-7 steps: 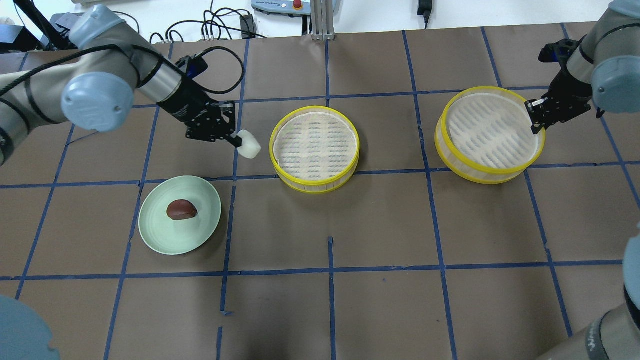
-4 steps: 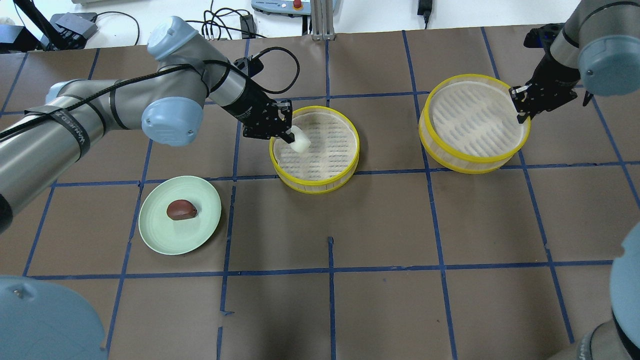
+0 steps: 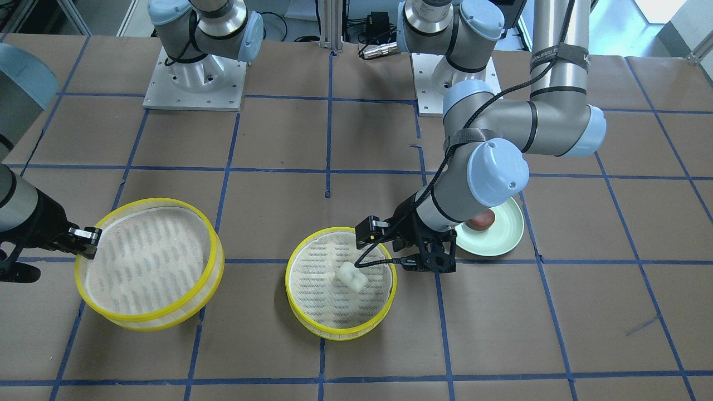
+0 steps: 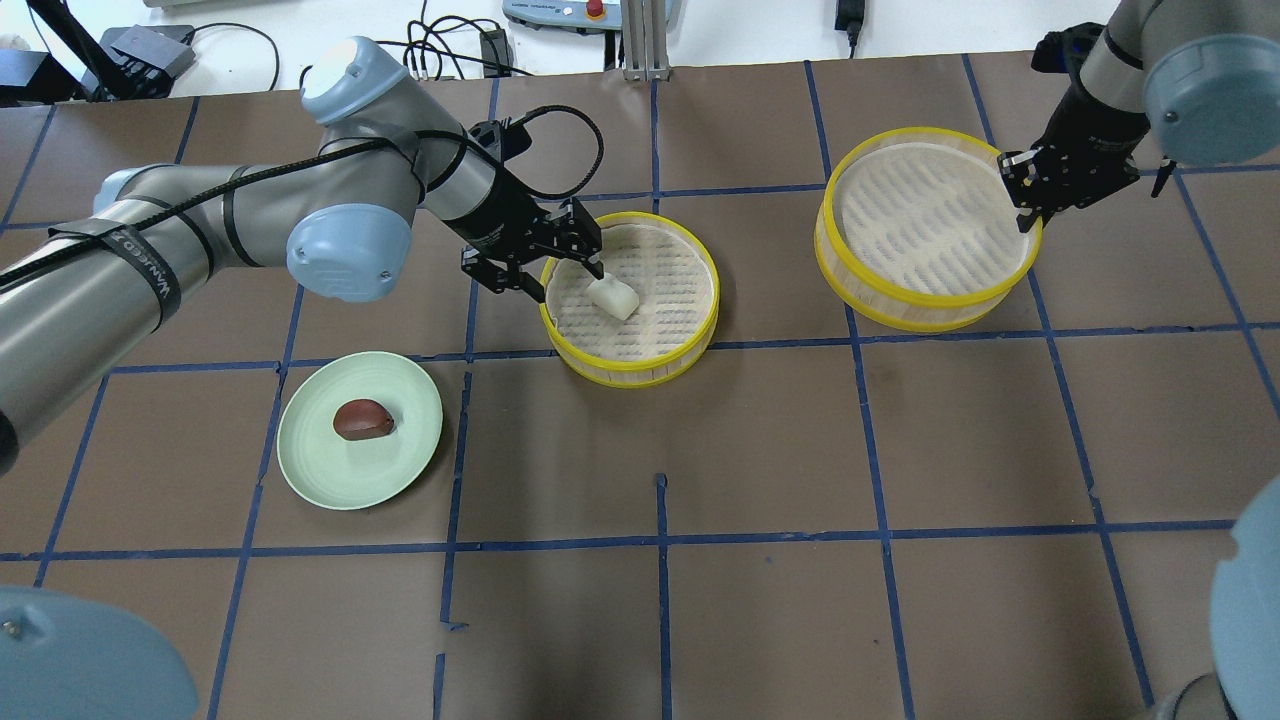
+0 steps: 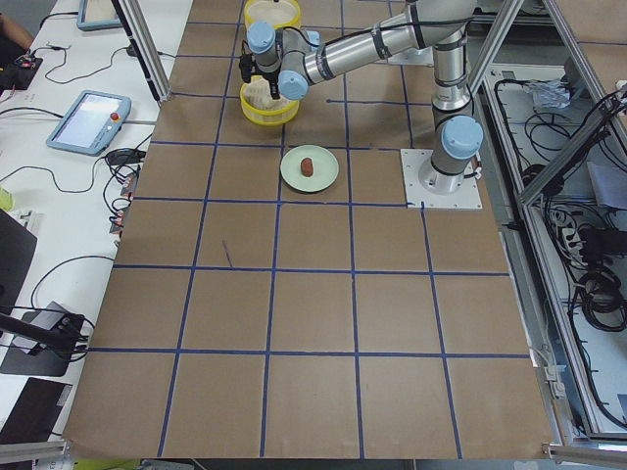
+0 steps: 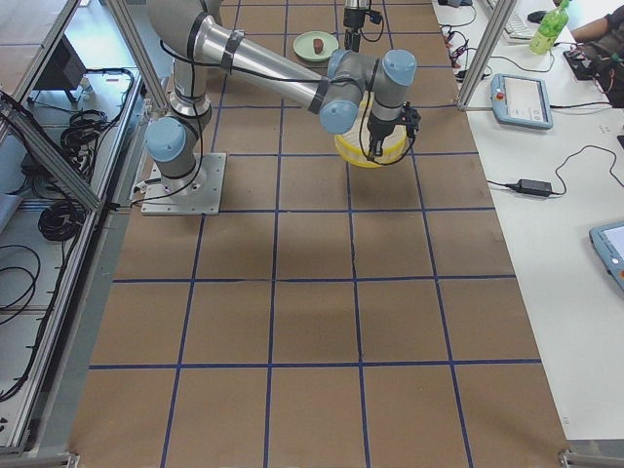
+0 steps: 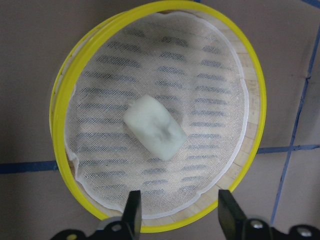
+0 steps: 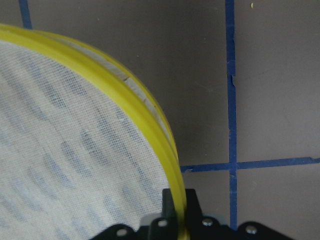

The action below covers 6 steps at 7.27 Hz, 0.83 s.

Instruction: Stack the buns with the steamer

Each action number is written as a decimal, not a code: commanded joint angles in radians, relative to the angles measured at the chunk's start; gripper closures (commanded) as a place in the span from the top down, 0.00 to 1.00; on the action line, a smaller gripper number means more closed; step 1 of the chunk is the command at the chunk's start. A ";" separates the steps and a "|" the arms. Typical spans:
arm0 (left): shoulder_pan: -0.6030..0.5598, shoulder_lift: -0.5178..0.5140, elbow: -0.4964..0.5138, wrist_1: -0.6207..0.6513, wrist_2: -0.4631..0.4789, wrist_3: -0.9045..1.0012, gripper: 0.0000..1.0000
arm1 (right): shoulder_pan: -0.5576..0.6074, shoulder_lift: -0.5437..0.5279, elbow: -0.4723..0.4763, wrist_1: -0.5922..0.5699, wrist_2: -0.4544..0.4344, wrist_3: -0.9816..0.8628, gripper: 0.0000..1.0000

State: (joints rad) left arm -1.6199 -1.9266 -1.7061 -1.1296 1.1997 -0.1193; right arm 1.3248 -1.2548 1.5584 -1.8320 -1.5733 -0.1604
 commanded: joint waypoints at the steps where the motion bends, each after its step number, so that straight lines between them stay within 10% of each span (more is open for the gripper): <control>1: 0.092 0.059 -0.047 -0.202 0.193 0.218 1.00 | 0.117 -0.006 -0.037 0.030 -0.001 0.189 0.08; 6: 0.235 0.031 -0.201 -0.164 0.508 0.359 0.74 | 0.397 0.075 -0.049 -0.013 0.114 0.635 0.08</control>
State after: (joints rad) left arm -1.4015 -1.8596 -1.8962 -1.3220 1.6323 0.2250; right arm 1.6616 -1.2145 1.5105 -1.8193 -1.4886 0.3936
